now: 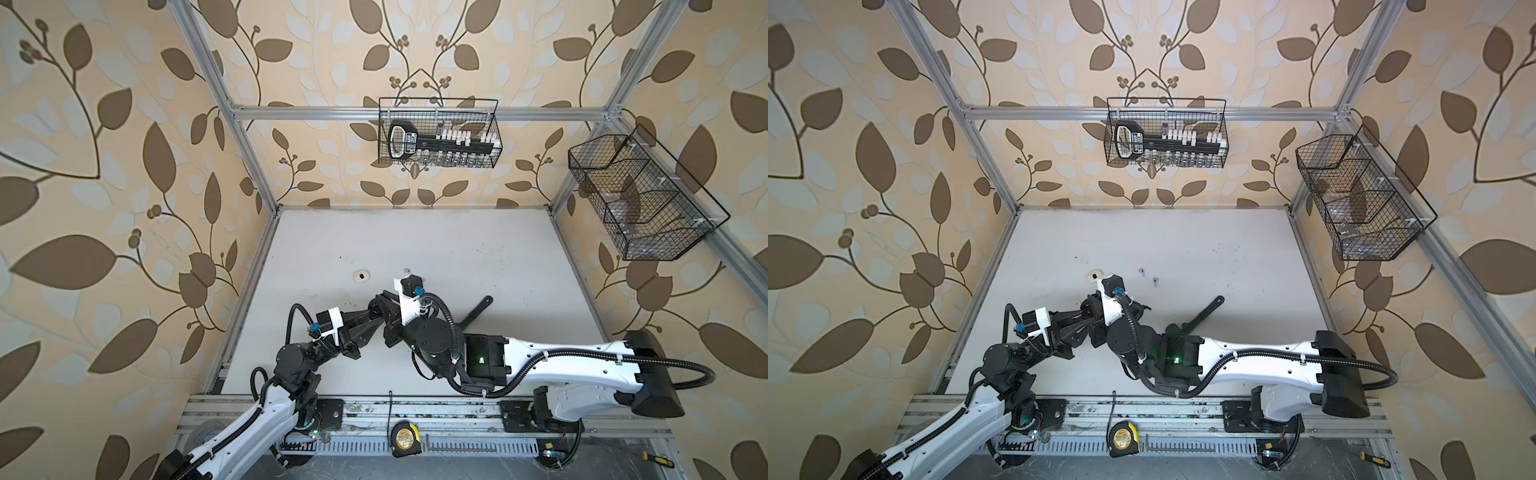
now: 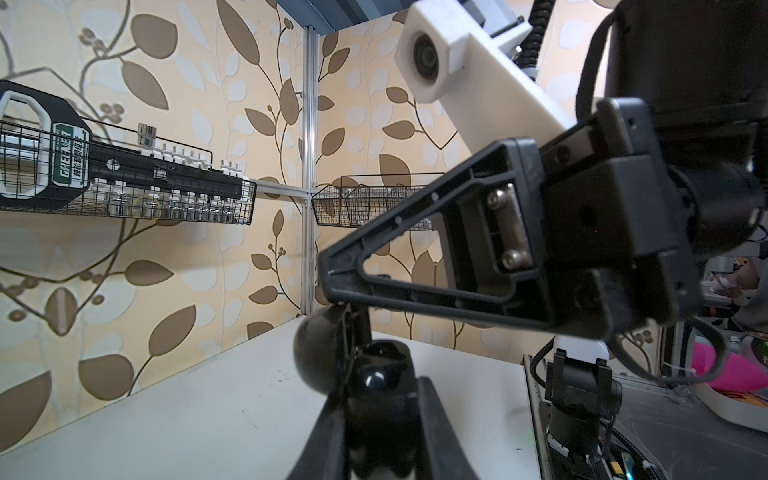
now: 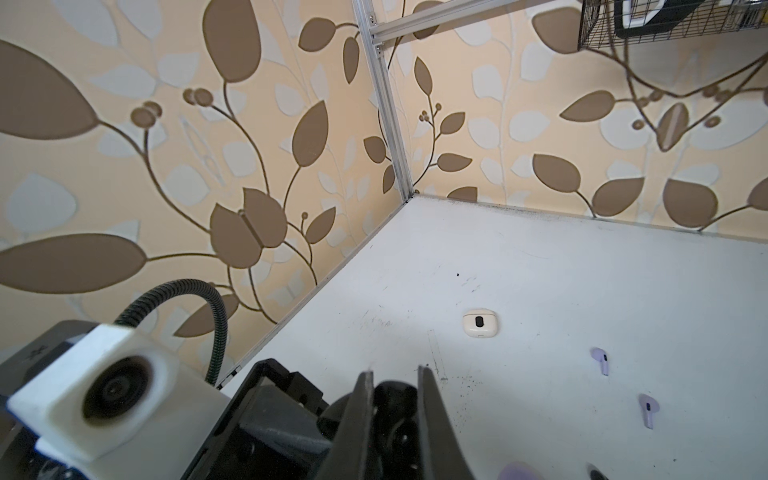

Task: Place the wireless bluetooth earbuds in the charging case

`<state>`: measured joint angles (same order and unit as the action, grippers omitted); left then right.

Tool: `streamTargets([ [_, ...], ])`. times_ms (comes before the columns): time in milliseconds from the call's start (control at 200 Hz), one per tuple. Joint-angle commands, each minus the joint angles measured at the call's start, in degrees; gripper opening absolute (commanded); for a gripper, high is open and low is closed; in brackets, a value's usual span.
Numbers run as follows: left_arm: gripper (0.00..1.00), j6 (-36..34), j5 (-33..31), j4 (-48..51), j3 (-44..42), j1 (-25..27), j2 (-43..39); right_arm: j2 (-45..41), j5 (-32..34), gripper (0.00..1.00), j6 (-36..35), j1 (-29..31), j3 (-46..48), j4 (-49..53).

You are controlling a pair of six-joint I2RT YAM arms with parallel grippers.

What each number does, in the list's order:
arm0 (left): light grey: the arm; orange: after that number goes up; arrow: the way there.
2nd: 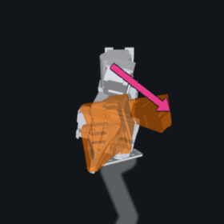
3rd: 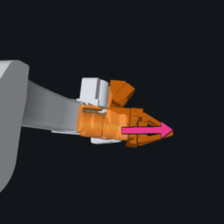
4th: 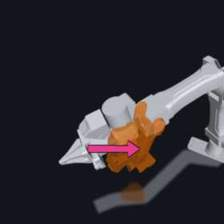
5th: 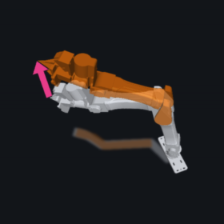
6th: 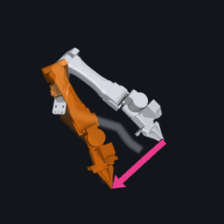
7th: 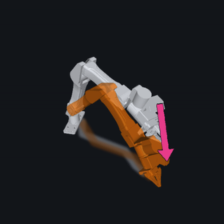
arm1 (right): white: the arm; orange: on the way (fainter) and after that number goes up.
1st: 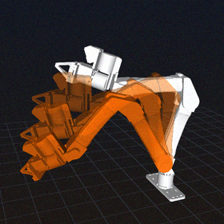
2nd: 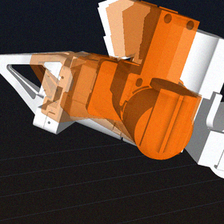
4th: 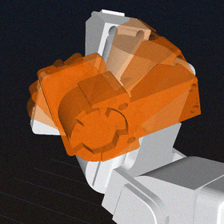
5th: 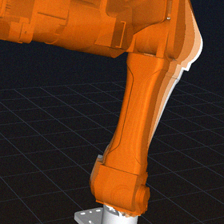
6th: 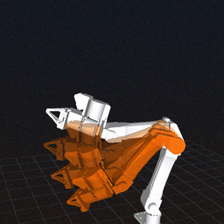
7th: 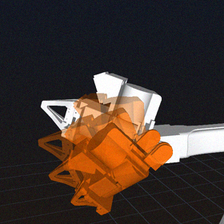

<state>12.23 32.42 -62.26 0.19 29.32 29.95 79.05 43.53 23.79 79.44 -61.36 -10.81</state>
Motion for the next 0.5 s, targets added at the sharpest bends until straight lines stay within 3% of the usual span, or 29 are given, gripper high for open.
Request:
streamTargets([
  [0, 0.0, 0.18, -1.75, -2.64, -0.61, 0.55, -1.5, -1.1, -0.24, 0.08, 1.14, 0.45, 2.19, -1.42],
  [495, 0.0, -0.18, -3.38, 0.56, -0.31, 0.47, -3.19, -1.09, -0.38, 0.07, 0.46, 1.88, 3.89, -4.03],
])
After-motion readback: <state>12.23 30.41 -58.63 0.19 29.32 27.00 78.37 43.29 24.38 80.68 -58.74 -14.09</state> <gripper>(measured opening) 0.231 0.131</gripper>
